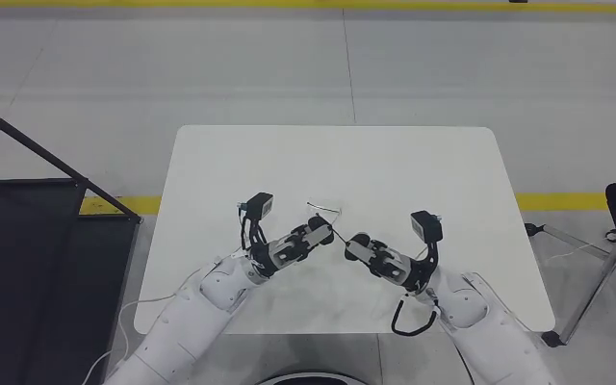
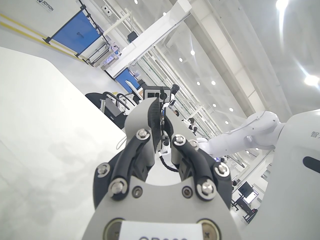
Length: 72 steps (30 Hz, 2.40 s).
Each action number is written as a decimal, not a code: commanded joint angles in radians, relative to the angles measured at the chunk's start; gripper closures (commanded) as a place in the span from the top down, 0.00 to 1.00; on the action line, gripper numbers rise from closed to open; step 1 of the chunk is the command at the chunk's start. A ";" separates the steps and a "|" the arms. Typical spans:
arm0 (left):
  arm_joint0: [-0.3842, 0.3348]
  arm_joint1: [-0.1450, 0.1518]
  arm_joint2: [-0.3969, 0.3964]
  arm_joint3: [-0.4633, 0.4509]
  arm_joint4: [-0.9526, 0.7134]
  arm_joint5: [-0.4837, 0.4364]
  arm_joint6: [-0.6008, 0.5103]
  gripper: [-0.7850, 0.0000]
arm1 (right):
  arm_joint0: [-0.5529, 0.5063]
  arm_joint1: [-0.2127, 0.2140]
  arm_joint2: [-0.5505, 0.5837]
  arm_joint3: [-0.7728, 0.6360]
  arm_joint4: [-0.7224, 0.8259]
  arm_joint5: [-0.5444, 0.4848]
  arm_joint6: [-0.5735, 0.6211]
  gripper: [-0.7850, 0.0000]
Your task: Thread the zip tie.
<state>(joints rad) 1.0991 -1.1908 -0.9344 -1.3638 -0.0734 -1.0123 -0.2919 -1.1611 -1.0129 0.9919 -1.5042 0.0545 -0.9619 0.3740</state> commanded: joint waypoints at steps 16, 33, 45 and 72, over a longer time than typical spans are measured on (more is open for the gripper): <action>0.001 -0.013 -0.011 0.006 -0.013 0.000 -0.025 0.29 | -0.005 -0.010 0.009 -0.001 0.004 0.003 0.028 0.00; 0.004 -0.024 -0.022 0.012 -0.018 0.000 -0.049 0.14 | -0.009 -0.020 0.020 -0.001 0.005 0.005 0.045 0.00; 0.008 -0.031 -0.034 0.013 -0.024 0.000 -0.058 0.08 | -0.011 -0.025 0.027 -0.001 0.006 0.012 0.058 0.00; 0.129 -0.017 -0.225 -0.127 0.296 0.117 0.095 0.00 | -0.069 -0.016 0.138 -0.145 -0.177 0.162 0.054 1.00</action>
<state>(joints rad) 1.2111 -1.2089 -1.1518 -1.4699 0.2064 -0.8998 -0.2077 -1.2267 -1.0288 1.1291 -1.6417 -0.1181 -0.8058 0.4300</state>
